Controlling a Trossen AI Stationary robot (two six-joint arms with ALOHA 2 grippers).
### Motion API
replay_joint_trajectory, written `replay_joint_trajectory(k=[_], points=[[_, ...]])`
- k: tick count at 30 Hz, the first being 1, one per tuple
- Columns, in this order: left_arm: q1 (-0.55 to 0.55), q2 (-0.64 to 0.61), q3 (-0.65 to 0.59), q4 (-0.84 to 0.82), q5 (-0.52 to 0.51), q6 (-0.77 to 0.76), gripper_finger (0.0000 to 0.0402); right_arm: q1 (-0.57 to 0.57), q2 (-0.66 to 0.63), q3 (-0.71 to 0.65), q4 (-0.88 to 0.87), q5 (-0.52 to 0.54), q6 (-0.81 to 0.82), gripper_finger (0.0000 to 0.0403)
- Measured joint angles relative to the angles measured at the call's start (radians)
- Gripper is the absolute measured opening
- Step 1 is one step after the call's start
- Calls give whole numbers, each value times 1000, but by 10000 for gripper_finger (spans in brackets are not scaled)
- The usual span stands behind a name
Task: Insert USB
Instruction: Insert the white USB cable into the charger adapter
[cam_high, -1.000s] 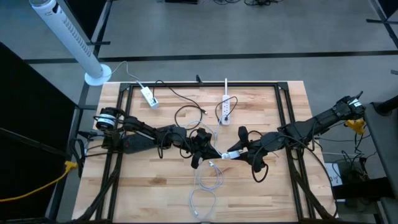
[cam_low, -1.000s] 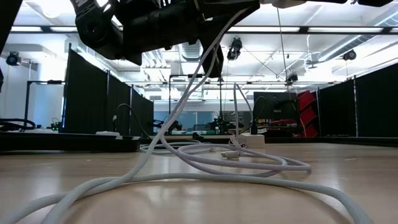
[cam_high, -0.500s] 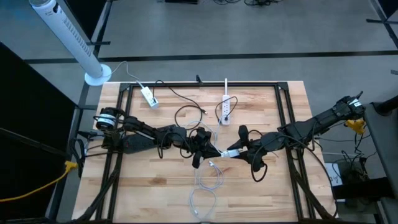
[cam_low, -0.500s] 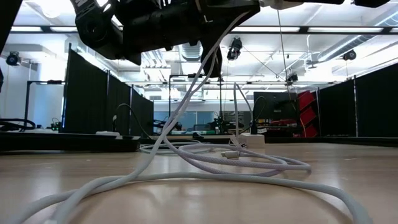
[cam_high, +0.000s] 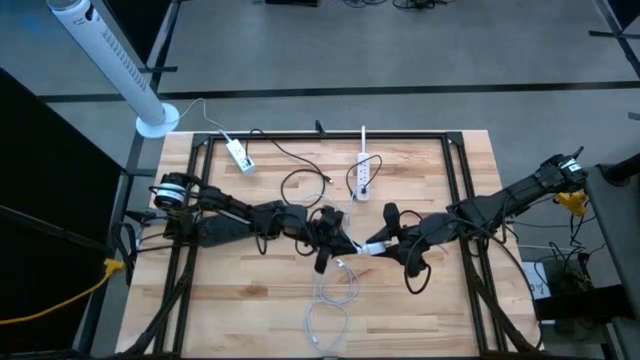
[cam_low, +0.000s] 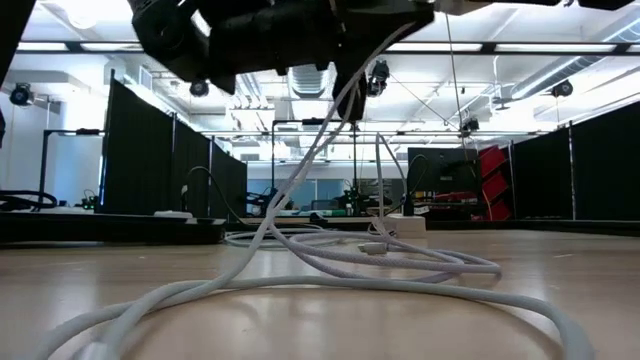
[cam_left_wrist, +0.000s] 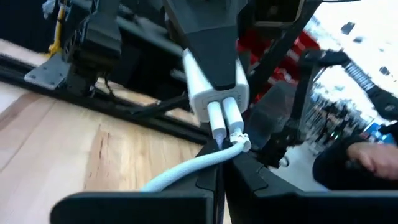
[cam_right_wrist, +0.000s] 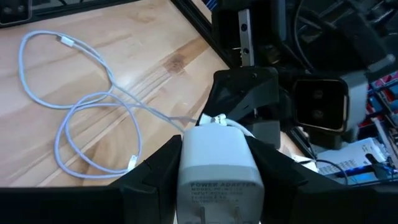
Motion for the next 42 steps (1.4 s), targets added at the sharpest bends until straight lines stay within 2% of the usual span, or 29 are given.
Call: replay_joint_trajectory(k=[10,22,30,33,35,38,40,42], points=[[0,9,7,10,14,10,6,0,6,0,5,5,23,141],[-14,-2,3,8,75,47,74,0,3,0,-8,8,41,141],[-50,-11,0,-71,102,57,105,-1,3,0,-24,51,42,141],[-62,-43,0,-154,100,95,111,-1,3,0,-38,59,63,141],[-70,-74,-1,-238,60,124,111,-1,3,0,-39,68,79,141],[-94,-120,-1,-387,-82,188,107,-1,3,0,-40,69,122,141],[-117,-153,-1,-480,-211,237,104,-3,3,0,-42,69,144,141],[-144,-180,-1,-561,-383,288,103,-4,3,0,-45,68,154,141]])
